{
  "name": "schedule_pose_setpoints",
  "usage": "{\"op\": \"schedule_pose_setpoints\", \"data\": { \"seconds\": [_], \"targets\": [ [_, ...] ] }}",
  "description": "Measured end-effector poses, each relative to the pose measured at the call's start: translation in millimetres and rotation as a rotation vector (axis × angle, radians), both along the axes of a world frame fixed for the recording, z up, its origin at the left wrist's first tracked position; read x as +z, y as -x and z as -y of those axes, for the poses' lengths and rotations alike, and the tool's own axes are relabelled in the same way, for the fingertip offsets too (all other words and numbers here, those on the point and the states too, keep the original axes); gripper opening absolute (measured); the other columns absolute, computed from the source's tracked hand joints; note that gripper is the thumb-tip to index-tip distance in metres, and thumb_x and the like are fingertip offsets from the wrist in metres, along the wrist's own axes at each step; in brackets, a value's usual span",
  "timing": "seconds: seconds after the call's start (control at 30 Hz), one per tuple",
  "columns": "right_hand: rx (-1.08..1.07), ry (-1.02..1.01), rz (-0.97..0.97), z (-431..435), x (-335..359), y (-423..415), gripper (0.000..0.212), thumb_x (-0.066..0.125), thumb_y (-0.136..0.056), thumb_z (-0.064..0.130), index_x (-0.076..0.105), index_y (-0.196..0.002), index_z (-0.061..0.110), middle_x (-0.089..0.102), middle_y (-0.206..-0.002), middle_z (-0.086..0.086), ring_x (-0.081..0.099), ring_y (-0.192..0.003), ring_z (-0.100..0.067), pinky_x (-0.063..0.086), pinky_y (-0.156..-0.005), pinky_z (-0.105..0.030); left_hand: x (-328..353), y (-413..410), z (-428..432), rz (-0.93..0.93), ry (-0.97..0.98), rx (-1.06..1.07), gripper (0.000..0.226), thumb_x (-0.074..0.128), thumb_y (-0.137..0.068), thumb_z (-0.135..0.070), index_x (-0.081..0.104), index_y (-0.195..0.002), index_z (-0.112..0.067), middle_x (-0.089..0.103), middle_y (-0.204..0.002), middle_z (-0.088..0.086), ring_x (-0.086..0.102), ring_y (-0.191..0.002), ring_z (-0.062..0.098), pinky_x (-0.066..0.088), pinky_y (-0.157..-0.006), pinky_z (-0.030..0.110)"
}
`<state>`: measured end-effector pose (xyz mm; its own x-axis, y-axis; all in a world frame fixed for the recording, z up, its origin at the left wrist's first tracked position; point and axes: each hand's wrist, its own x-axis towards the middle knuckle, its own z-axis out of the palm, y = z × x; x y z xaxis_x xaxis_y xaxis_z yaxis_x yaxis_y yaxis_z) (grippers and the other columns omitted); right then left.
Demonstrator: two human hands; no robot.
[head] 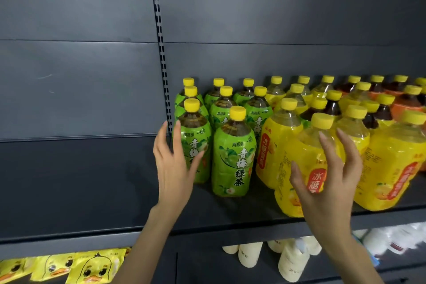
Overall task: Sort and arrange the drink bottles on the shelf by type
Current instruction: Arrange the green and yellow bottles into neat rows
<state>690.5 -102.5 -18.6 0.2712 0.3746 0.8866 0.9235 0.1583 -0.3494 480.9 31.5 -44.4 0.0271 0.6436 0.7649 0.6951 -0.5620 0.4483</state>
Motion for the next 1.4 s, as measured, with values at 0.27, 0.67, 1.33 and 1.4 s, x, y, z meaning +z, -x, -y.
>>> {"op": "schedule_pose_setpoints", "data": {
  "seconds": [0.27,0.67,1.33,1.4],
  "targets": [
    [0.358,0.401,-0.206,-63,-33,66,0.107,0.070,-0.081,0.038,-0.018,-0.139,0.054,-0.002,-0.154,0.004,0.004,-0.137,0.005,0.028,-0.108,-0.019,-8,12,-7,0.082,0.406,-0.156,0.098,0.066,-0.085,-0.036,-0.009,-0.147,-0.042,0.030,-0.150,0.004,0.049,-0.122,0.033,0.046,-0.088,0.051],
    [0.453,0.499,-0.221,-110,-34,45,0.108,0.066,-0.084,0.020,-0.023,-0.139,0.046,-0.008,-0.157,-0.011,0.002,-0.131,0.004,0.030,-0.102,-0.015,-21,3,-13,0.232,0.598,-0.192,0.092,0.056,-0.080,-0.055,0.000,-0.149,-0.035,0.049,-0.140,0.000,0.050,-0.124,0.027,0.039,-0.099,0.043],
    [0.312,0.534,0.061,-53,-29,45,0.065,0.062,-0.091,0.017,0.030,-0.146,0.031,0.011,-0.158,-0.004,0.013,-0.145,-0.023,0.029,-0.111,-0.035,-28,-21,32,0.349,0.233,-0.136,0.073,0.061,-0.089,-0.022,0.018,-0.148,-0.012,0.017,-0.149,0.007,0.029,-0.133,0.015,0.027,-0.103,0.021],
    [0.258,0.389,0.129,-25,-34,36,0.042,0.062,-0.090,0.015,0.054,-0.131,0.022,0.034,-0.150,-0.005,0.026,-0.141,-0.023,0.029,-0.109,-0.029,-30,-31,49,0.350,0.225,-0.259,0.067,0.057,-0.091,-0.022,0.020,-0.146,-0.018,0.018,-0.147,-0.002,0.029,-0.132,0.007,0.029,-0.103,0.022]
  ]
}}
